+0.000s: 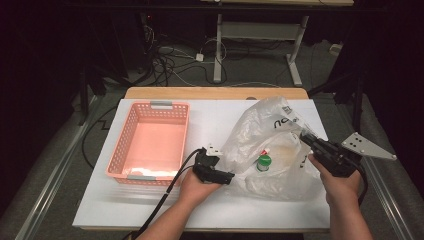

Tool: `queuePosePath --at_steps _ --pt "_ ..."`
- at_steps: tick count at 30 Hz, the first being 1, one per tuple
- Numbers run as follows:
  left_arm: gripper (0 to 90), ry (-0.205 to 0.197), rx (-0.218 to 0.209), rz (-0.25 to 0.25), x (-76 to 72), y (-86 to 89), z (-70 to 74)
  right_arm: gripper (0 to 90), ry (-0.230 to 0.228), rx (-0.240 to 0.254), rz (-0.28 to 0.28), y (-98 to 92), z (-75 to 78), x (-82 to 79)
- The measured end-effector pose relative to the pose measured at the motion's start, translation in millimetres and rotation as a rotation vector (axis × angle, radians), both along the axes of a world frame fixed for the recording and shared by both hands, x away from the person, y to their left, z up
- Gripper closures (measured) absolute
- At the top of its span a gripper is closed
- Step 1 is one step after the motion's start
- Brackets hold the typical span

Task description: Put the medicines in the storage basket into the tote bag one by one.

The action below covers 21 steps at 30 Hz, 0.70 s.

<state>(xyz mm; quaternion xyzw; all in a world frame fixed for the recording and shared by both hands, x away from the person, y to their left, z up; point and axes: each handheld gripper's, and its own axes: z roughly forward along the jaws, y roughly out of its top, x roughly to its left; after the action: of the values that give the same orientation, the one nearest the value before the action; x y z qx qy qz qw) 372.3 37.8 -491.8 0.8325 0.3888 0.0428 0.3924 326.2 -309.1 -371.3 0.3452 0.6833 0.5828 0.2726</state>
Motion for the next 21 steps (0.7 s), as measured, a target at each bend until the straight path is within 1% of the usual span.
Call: queuePosePath --at_steps 1,2,3,4,5,7,8,10,11,12,13,15,16,17,18,20,21 --pt "9.7 0.004 0.007 -0.020 2.5 -0.7 0.0 90.0 -0.001 0.000 -0.003 -1.1 0.1 -0.9" --pt "12.9 0.011 -0.001 -0.033 3.4 -2.7 -0.4 90.0 -0.001 -0.002 -0.004 -2.0 0.1 -1.8" --pt "17.0 0.002 -0.001 -0.056 2.7 -4.3 -0.4 90.0 0.000 -0.004 -0.004 -2.7 -0.1 -2.7" --pt "22.7 -0.009 0.005 -0.088 1.0 -5.4 -0.2 90.0 0.000 -0.005 -0.006 -3.0 -0.3 -3.5" --pt "30.0 -0.021 0.013 -0.109 -0.7 -6.5 0.1 90.0 0.000 -0.008 -0.006 -2.9 -0.7 -4.2" --pt "46.5 -0.036 0.030 -0.133 -4.1 -8.5 0.5 90.0 0.006 -0.011 -0.004 -1.6 -1.6 -5.2" --pt "49.5 -0.036 0.033 -0.129 -5.9 -9.5 0.6 90.0 0.008 -0.014 -0.003 -0.8 -2.5 -5.3" --pt "54.4 -0.035 0.040 -0.137 -12.1 -9.9 0.9 90.0 0.014 -0.020 0.003 1.6 -4.1 -5.6" --pt "58.4 -0.048 0.051 -0.148 -16.3 -10.2 0.7 90.0 0.013 -0.026 0.004 2.7 -4.8 -5.9" --pt "63.0 -0.068 0.078 -0.150 -19.5 -10.8 1.0 90.0 0.018 -0.027 0.007 4.1 -5.3 -6.6" --pt "70.7 -0.078 0.089 -0.151 -21.2 -11.2 1.2 90.0 0.015 -0.035 0.012 5.2 -6.0 -6.4" --pt "86.6 -0.087 0.087 -0.166 -22.7 -12.3 0.7 90.0 0.025 -0.038 0.017 8.0 -7.6 -6.6" --pt "87.4 -0.098 0.101 -0.174 -23.4 -11.7 1.1 90.0 0.026 -0.040 0.019 9.5 -8.5 -6.1" --pt "87.6 -0.111 0.104 -0.173 -24.8 -11.9 1.1 90.0 0.029 -0.042 0.022 11.2 -9.3 -5.8" --pt "87.7 -0.120 0.095 -0.177 -26.7 -12.8 0.8 90.0 0.033 -0.044 0.024 13.0 -10.2 -5.7" --pt "87.7 -0.158 0.086 -0.168 -29.8 -10.8 1.7 90.0 0.042 -0.045 0.027 16.6 -12.1 -5.9" --pt "87.7 -0.164 0.061 -0.150 -30.8 -8.6 1.8 90.0 0.044 -0.047 0.030 18.6 -13.5 -5.5"
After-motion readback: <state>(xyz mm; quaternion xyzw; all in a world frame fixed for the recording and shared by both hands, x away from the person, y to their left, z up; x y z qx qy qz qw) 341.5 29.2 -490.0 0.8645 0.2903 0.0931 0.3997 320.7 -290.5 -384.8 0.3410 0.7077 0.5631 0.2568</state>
